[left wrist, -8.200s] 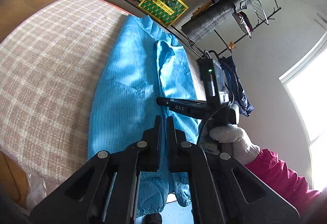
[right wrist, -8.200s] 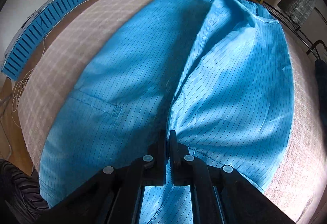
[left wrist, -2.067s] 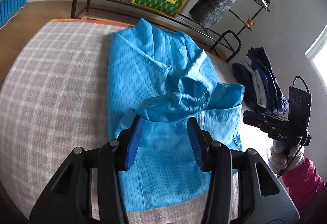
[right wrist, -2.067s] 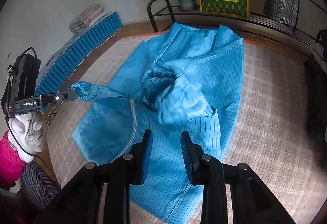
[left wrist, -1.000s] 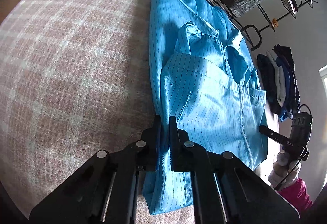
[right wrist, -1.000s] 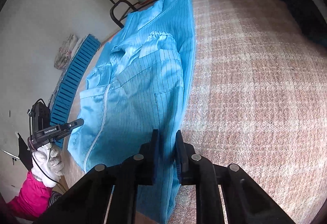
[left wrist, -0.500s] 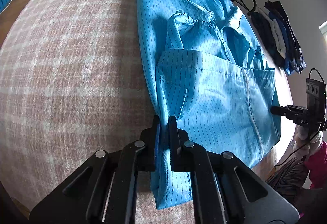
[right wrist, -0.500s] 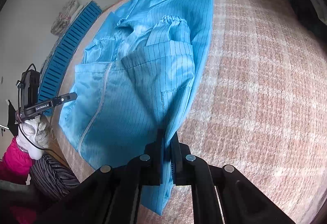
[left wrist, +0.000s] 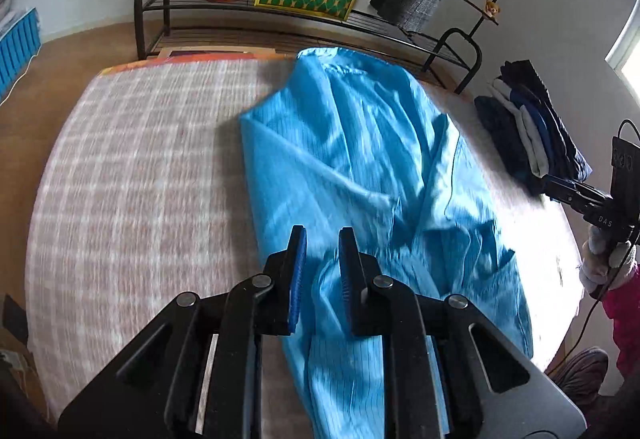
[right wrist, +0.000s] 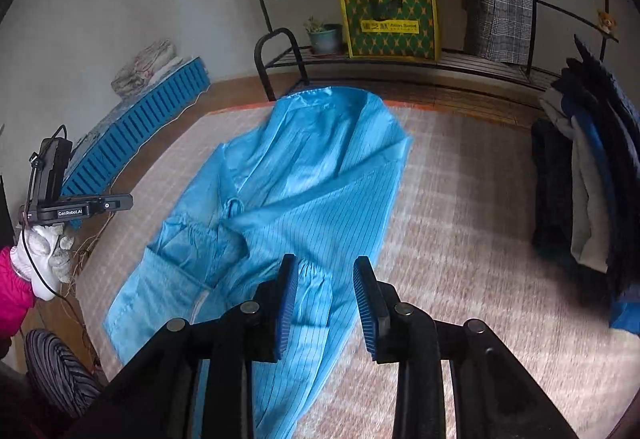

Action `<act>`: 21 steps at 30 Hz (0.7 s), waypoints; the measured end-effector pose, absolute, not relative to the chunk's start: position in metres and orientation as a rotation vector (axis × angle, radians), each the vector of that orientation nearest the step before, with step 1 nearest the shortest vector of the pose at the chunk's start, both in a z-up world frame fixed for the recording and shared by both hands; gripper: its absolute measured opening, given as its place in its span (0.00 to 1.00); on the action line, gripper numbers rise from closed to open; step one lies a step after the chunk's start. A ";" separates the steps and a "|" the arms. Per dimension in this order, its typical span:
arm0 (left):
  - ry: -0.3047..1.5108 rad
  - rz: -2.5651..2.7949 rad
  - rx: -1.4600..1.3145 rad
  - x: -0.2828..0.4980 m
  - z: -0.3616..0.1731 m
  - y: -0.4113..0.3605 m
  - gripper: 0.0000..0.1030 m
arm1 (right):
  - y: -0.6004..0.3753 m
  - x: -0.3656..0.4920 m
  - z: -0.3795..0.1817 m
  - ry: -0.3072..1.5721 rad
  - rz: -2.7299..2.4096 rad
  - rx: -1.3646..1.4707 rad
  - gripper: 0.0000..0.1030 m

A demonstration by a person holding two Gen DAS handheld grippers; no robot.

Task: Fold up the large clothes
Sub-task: 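Lift the coat by its collar with both tools and shake it out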

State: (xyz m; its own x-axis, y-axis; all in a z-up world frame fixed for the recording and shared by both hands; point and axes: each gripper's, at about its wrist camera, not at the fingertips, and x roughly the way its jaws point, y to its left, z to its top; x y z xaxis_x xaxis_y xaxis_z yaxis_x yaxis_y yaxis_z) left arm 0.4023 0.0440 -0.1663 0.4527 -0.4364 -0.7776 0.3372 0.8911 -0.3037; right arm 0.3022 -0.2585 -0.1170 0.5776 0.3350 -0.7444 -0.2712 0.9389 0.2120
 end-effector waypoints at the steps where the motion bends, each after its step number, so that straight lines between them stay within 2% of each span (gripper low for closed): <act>1: 0.990 -0.486 -0.117 0.419 -0.165 0.037 0.14 | -0.257 0.318 -0.115 0.881 0.356 0.075 0.23; 11: 1.029 -0.504 -0.166 0.556 -0.200 -0.025 0.14 | -0.241 0.456 -0.153 0.923 0.349 0.134 0.17; 21: 1.094 -0.454 -0.148 0.625 -0.260 -0.060 0.14 | -0.232 0.532 -0.212 1.004 0.312 0.189 0.17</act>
